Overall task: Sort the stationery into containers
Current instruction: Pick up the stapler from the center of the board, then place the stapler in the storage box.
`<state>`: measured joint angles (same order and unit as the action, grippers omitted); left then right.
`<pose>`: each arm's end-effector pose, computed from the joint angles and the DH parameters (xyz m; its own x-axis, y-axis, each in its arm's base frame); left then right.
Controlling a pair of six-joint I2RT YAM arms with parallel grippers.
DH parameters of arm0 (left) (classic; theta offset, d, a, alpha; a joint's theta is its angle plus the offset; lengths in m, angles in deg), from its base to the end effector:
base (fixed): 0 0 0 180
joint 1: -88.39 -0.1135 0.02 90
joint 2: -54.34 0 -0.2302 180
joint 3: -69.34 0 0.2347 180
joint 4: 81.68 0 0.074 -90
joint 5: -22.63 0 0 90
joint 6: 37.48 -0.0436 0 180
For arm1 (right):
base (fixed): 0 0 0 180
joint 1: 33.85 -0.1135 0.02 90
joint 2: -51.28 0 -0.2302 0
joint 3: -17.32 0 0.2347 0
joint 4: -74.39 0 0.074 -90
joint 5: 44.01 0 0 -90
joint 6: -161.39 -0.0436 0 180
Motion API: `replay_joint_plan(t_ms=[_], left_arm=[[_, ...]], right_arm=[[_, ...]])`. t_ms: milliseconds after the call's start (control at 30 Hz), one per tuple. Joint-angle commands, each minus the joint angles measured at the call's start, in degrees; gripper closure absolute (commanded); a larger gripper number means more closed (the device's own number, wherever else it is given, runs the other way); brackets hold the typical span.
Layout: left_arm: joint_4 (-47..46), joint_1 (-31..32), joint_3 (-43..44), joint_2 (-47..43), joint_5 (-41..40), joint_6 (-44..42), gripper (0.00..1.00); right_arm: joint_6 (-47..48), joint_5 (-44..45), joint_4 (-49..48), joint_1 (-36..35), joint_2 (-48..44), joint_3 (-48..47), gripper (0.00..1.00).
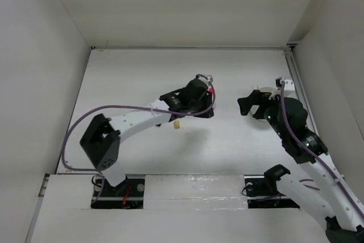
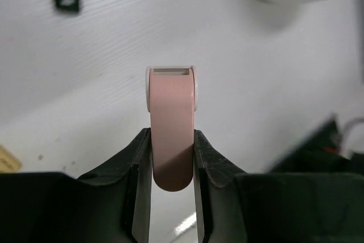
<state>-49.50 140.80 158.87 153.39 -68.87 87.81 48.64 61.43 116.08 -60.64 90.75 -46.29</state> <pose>0.2299 -0.2968 0.2238 -0.7820 0.0690 -0.6195 0.4024 0.8149 -0.4171 0.1544 0.0650 0.3208 -0.3286 0.2517 -0.9103 -0.0876 0.9516 0.2947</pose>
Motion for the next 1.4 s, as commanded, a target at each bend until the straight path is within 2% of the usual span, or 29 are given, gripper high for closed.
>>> replay_joint_plan(t_ms=[0, 133, 200, 433, 667, 833, 933, 1067, 1167, 1367], left_arm=[[-15.1, -1.7, -3.1, -10.9, 18.6, -11.2, 1.0], [-25.2, -2.4, -6.8, -15.9, 34.1, -13.9, 1.0], [-28.6, -2.4, -8.3, -17.2, 42.5, -13.9, 1.0], [-42.8, -2.4, -12.0, -19.1, 57.5, -10.2, 1.0], [-52.3, -2.4, -15.5, -22.0, 61.2, -6.9, 1.0], [-55.1, -2.9, -15.5, -23.2, 62.2, -5.8, 1.0], [-61.4, -4.9, -16.1, -23.2, 64.9, -1.6, 1.0], [-62.0, -4.9, -16.1, -22.1, 64.9, -0.3, 1.0], [-63.3, -4.9, -16.1, -21.6, 64.9, 0.5, 1.0], [-65.1, -4.9, -16.6, -20.6, 65.5, 2.3, 1.0]], right_arm=[[4.1, -18.9, -10.9, 0.4, -4.0, 2.2, 0.0], [4.1, -31.1, -16.4, 0.9, -5.5, 3.9, 0.0], [3.0, -33.8, -18.6, 0.9, -6.8, 4.4, 0.0], [1.3, -38.5, -21.6, 0.9, -9.5, 4.3, 0.0], [0.0, -40.8, -22.7, 0.9, -9.6, 4.3, 0.01], [-2.0, -46.9, -25.8, 0.9, -8.5, 4.3, 0.06], [-2.0, -49.3, -26.4, 0.9, -8.0, 4.3, 0.11], [-3.6, -52.3, -29.2, 0.9, -8.0, 3.8, 0.19], [-4.9, -53.8, -30.5, 0.9, -7.5, 3.8, 0.3], [-6.8, -54.8, -34.2, 0.9, -6.9, 4.9, 0.31]])
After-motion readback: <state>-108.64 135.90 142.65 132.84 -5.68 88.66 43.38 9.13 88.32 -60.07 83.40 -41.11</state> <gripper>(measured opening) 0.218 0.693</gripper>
